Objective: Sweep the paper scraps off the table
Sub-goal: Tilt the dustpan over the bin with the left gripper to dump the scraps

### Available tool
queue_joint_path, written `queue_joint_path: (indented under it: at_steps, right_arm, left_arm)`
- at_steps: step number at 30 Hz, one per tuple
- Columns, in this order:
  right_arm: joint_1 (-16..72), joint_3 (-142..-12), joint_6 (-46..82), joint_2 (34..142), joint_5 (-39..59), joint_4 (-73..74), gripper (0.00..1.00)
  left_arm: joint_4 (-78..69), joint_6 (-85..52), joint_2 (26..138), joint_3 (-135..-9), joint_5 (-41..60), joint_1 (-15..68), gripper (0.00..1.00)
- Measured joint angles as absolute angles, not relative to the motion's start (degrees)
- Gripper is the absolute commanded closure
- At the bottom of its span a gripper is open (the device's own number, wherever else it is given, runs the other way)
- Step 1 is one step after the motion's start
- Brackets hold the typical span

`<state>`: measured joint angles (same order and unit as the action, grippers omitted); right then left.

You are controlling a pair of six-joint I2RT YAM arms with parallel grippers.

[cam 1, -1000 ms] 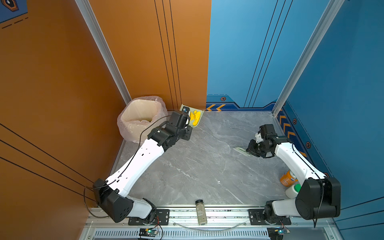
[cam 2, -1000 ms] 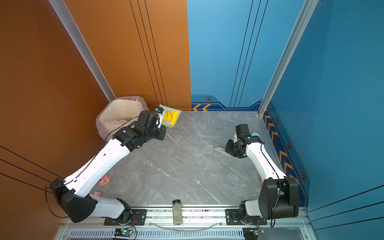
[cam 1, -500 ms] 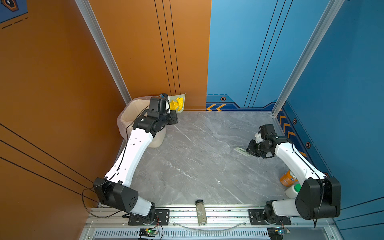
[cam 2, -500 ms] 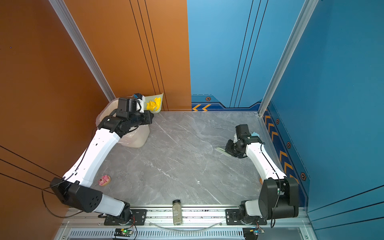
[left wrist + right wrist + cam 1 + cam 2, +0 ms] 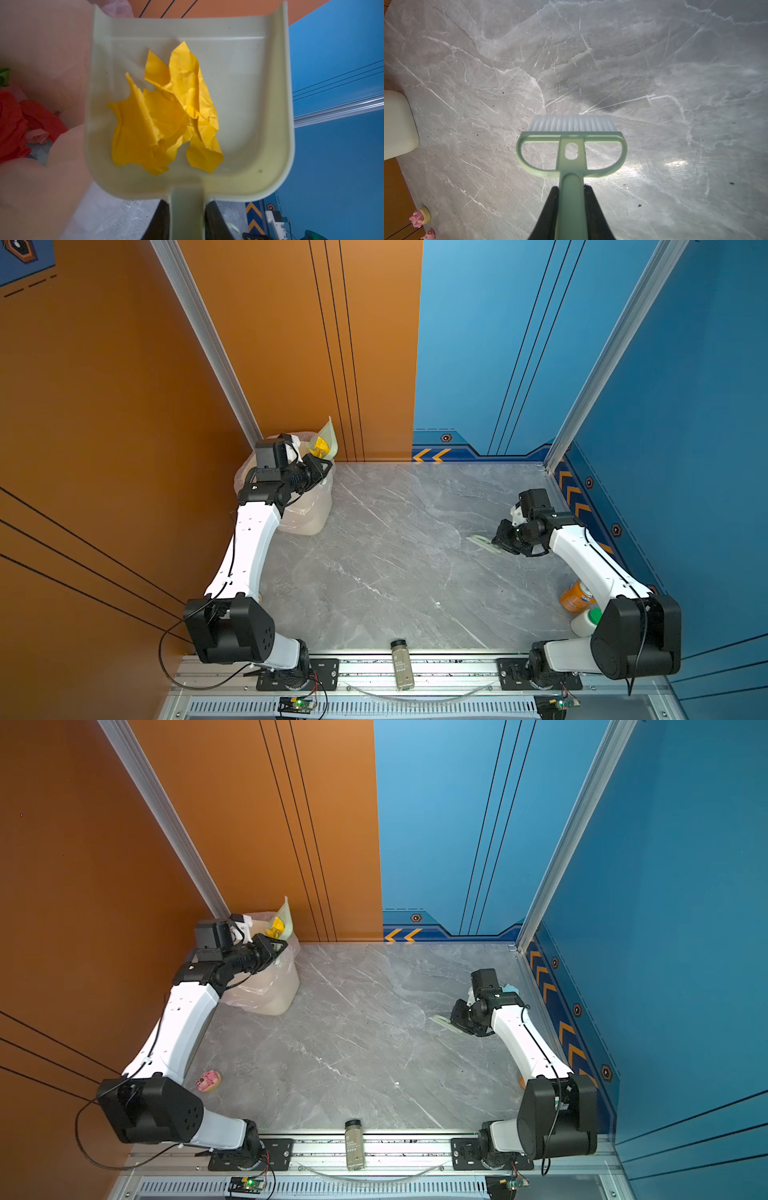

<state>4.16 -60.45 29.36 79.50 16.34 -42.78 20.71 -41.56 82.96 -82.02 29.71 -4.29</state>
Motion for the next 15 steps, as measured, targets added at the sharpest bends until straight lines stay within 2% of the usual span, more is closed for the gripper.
queue_joint_path:
  at_steps: [15]
  right_arm:
    - [4.16, -60.45, 29.34, 79.50, 16.34, -42.78, 1.00]
  left_arm:
    - [-4.99, -64.79, 77.80, -71.35, 44.14, -11.27, 1.00]
